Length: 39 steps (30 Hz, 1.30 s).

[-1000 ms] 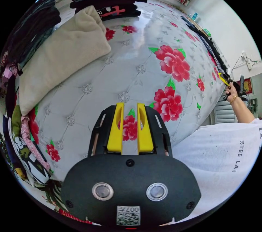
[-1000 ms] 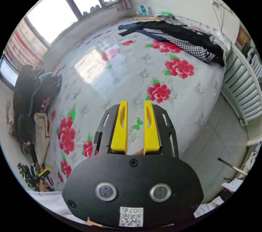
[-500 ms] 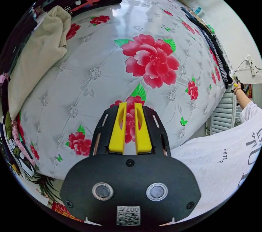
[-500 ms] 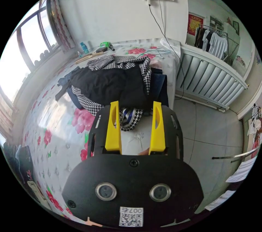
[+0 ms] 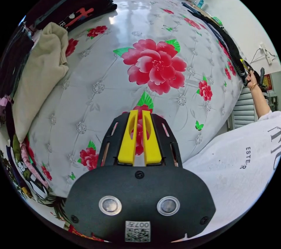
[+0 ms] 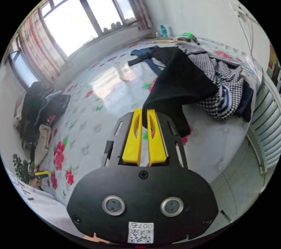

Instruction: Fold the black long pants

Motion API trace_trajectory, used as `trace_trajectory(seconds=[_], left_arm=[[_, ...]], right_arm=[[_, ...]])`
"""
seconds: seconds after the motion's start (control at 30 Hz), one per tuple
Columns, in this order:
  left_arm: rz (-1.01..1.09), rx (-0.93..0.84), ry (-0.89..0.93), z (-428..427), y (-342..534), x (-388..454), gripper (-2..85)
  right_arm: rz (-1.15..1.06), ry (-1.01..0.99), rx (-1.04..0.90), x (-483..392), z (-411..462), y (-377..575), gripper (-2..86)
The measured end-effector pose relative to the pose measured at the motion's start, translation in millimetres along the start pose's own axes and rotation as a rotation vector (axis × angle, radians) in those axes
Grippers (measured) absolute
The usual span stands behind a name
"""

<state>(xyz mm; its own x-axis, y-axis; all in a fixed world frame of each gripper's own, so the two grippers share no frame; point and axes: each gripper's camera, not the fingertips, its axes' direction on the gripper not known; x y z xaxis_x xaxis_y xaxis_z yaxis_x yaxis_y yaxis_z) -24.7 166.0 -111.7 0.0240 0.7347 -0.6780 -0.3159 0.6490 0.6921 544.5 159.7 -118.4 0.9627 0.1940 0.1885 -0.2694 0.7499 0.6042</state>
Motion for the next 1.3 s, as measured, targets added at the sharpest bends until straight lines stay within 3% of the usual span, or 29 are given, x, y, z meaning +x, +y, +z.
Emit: trace_trajectory(seconds=[0.13,0.4,0.5,0.63,0.7,0.87,1.0,1.07,1.1,1.17,1.23,1.3], left_arm=[[0.004,0.056,0.037,-15.9,33.1,-26.8,2.2],[-0.143,0.190,0.091,-49.6,132.9,-107.1,5.6],[-0.258,0.251,0.065,-62.6,181.3,-143.0,6.0],[-0.348,0.312,-0.006,-78.1,236.0,-168.0,6.7],[-0.323,0.330,0.001,-81.4,243.7,-162.3,7.4],[-0.093,0.365,0.120,-67.7,206.0,-103.4,10.6],[0.178,0.263,0.193,-19.7,122.0,-30.3,14.5],[0.276,0.085,0.069,23.8,87.7,-0.4,13.6],[0.360,0.029,-0.050,43.0,79.4,15.4,6.8],[0.438,0.093,-0.177,36.4,85.3,27.2,2.9],[0.420,0.041,-0.083,17.5,94.7,18.0,1.9],[0.327,0.119,0.032,-18.9,119.7,-8.6,1.1]], right_arm=[[-0.225,-0.242,-0.194,-148.2,31.6,73.1,1.0],[-0.715,-0.910,-0.657,-460.3,48.8,227.0,5.4],[-0.920,-0.909,-0.734,-508.3,35.0,252.3,7.1],[-0.935,-0.759,-0.633,-501.4,26.6,250.6,7.2],[-0.789,-0.673,-0.591,-469.9,33.5,232.7,7.1],[-0.479,-0.517,-0.504,-379.9,39.7,184.4,6.7],[-0.371,-0.417,-0.422,-328.6,29.6,148.6,6.4],[-0.344,-0.402,-0.395,-316.1,26.2,136.8,6.6],[-0.336,-0.397,-0.377,-310.7,24.3,129.9,6.7],[-0.332,-0.385,-0.356,-304.8,23.9,120.1,7.1],[-0.331,-0.375,-0.348,-299.6,27.0,109.1,7.4],[-0.310,-0.359,-0.336,-291.4,34.4,91.4,7.9]])
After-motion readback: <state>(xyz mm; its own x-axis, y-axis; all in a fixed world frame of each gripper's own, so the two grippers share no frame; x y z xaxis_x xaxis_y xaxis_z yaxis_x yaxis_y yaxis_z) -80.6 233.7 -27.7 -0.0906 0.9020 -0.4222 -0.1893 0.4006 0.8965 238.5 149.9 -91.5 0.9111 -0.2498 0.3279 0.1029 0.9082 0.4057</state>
